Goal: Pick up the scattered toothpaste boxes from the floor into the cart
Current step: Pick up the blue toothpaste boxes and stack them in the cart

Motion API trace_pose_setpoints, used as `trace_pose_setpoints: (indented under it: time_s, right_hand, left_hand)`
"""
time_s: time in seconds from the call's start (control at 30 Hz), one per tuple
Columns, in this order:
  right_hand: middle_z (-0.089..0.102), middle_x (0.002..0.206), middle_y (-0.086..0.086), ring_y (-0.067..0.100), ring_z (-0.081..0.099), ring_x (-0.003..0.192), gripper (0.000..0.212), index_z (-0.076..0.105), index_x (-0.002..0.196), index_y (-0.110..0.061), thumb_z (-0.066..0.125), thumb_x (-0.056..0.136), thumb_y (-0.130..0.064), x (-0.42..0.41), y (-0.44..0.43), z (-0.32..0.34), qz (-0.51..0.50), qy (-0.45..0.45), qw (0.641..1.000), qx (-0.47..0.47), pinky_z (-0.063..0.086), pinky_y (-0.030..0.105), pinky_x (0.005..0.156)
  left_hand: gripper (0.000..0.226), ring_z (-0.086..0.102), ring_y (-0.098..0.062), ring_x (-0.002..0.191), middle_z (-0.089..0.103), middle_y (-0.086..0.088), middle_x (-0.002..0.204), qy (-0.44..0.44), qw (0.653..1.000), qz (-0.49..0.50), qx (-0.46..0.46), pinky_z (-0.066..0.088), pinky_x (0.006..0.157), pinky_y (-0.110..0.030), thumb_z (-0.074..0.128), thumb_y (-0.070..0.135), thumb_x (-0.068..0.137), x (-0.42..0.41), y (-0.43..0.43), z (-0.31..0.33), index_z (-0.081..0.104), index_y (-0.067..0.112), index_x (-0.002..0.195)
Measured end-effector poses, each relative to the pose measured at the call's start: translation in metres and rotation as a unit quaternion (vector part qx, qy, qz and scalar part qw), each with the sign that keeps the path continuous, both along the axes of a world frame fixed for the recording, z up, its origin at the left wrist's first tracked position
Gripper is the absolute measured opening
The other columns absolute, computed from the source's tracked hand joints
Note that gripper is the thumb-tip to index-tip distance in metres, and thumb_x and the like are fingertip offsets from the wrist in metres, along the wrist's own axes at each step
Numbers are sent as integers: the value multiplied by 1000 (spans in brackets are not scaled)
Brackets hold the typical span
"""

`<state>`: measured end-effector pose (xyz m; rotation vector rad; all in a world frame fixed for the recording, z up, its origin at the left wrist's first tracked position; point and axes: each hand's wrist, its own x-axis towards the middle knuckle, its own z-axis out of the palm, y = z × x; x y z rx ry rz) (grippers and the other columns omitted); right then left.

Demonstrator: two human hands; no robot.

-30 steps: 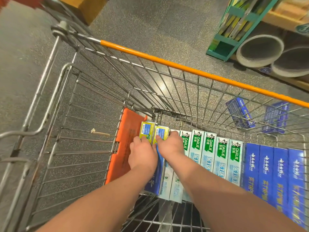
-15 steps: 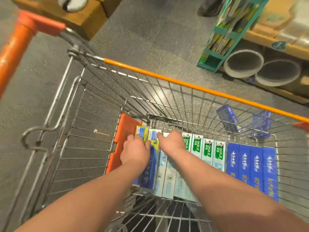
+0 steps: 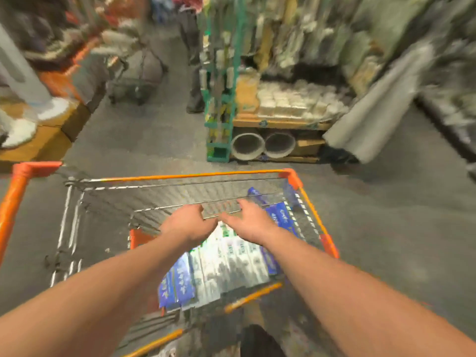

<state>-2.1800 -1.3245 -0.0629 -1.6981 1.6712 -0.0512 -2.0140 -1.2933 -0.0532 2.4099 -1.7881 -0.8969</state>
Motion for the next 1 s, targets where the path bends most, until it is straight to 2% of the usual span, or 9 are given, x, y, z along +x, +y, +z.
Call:
trace_pose_setpoints:
  time_s: [0.07,0.13,0.2,0.27,0.37,0.47,0.63,0.83,1.0]
  right_hand:
    - [57,145,14,32,55,132,88,47,150,-16,62,84,-72,-37,36,30,-28,14,999,-34,45,40,108]
    - [58,141,16,33,55,131,83,49,149,-15,64,86,-68,-73,77,56,-60,31,996,-57,45,38,106]
    - [61,138,13,32,58,128,88,53,144,-20,59,78,-78,-109,120,80,-96,53,991,-75,47,40,105]
    - [63,137,10,33,59,126,94,53,142,-26,51,70,-86,-148,167,100,-130,86,984,-87,50,44,103]
    - [57,143,12,35,54,130,91,47,147,-23,55,77,-81,-208,239,119,-195,117,971,-76,47,46,107]
    - [53,148,14,35,51,135,116,40,153,-23,39,61,-94,-265,311,124,-269,126,952,-70,44,47,111]
    - [44,156,17,35,42,143,95,32,159,-17,54,88,-76,-358,435,101,-328,147,933,-33,35,42,117]
    - [49,152,18,37,47,138,99,36,156,-12,50,86,-81,-458,557,34,-355,175,918,36,39,44,113]
    - [47,154,13,36,43,141,101,30,159,-18,49,84,-83,-502,606,-34,-392,154,904,78,39,48,114]
  left_hand:
    - [85,61,-30,124,66,-7,135,1,996,-91,-16,51,99,-38,44,77,75,-30,14,29,57,25,140]
    - [90,58,-30,129,62,-10,140,11,984,-178,-28,49,102,-39,46,80,76,-62,33,56,52,23,146]
    - [82,57,-31,130,60,-10,143,0,965,-260,-47,49,103,-40,52,76,83,-98,52,78,51,25,147]
    - [84,56,-31,131,57,-8,146,-18,942,-329,-68,48,104,-42,49,79,79,-140,76,98,51,27,145]
    - [74,59,-32,125,61,-7,134,-27,906,-413,-89,50,97,-41,46,75,79,-210,118,117,58,28,135]
    - [80,60,-32,122,62,-7,132,-37,870,-482,-94,52,97,-43,42,77,73,-280,172,121,57,28,135]
    - [79,57,-34,125,58,-9,138,-69,809,-575,-100,50,97,-44,44,73,80,-390,263,93,51,24,142]
    - [76,52,-28,131,52,-2,143,-115,742,-655,-85,49,95,-46,44,73,86,-500,363,22,42,29,148]
    - [76,52,-30,129,53,-4,142,-127,716,-684,-56,47,90,-45,44,74,86,-554,404,-50,44,27,146]
